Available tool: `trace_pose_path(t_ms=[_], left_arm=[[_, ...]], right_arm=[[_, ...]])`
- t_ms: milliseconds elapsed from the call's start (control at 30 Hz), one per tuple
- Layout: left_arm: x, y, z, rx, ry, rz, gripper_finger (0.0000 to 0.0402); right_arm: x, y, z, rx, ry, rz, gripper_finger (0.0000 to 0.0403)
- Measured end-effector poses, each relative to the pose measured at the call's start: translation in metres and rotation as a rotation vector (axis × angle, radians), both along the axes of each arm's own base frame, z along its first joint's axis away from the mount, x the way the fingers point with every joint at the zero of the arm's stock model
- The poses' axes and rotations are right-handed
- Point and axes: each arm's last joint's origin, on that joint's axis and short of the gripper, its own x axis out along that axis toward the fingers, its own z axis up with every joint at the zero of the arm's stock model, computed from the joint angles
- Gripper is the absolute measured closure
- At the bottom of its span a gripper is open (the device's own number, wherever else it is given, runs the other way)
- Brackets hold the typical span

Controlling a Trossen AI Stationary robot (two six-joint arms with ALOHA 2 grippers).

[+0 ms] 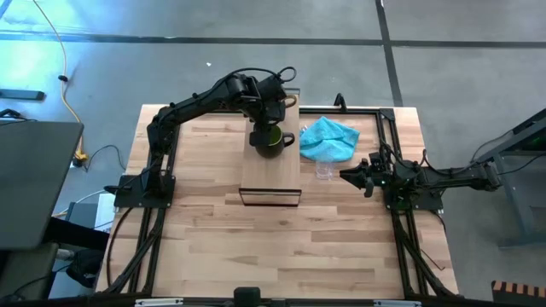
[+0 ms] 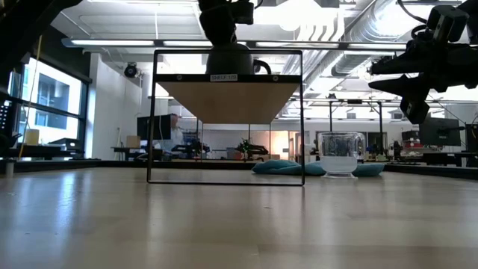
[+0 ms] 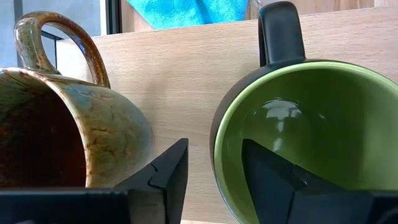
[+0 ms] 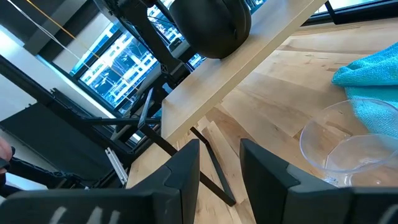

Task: Stack small to large cups/mugs on shelf
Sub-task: Put the transparent mug on the shelf

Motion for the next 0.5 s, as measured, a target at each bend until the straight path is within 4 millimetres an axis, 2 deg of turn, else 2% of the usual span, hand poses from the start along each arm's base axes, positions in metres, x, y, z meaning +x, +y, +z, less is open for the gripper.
trace_pose_path(t_ms=[333, 500], left_arm=[[0.000, 0.000, 0.001, 0.006, 0.003, -0.013, 0.0264], [-0.001, -0.001, 0.011, 0.027, -0.031, -0.022, 0.0263]], right_arm=[[0.000, 0.000, 0.000, 0.000, 0.000, 0.000, 0.0297], [0.000, 0.000, 0.000, 0.000, 0.000, 0.000, 0.0297]])
